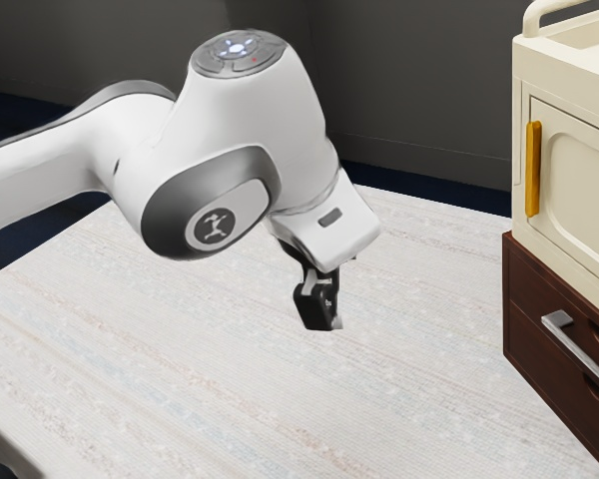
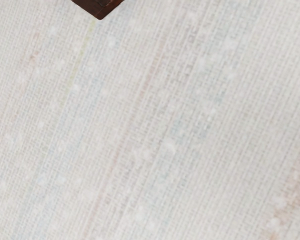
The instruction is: Pull the drawer handle with one arm to open the drawer
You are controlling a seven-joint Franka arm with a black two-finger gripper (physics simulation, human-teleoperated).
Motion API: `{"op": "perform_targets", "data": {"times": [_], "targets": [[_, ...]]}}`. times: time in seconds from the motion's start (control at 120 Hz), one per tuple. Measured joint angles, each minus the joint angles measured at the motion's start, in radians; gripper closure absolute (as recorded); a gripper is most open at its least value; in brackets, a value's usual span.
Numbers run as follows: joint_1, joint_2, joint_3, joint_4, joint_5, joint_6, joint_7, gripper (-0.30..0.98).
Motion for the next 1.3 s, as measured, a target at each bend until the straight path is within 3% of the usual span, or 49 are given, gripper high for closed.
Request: {"op": "perform_targets", "data": {"times": [0.225,0.367,0.708,1.3], "targets": [[-0.014,-0.015,0.003,-0.15,-0.115,0.265,0.16,0.0],[-0.087,-0.024,0.004,-0.191,-0.142,0.405,0.262,0.0],[-0.17,-0.001,-0.001,-0.205,-0.139,0.587,0.457,0.0],[-0.226,0.095,-0.004,-0.163,-0.078,0.634,0.626,0.0]]}}
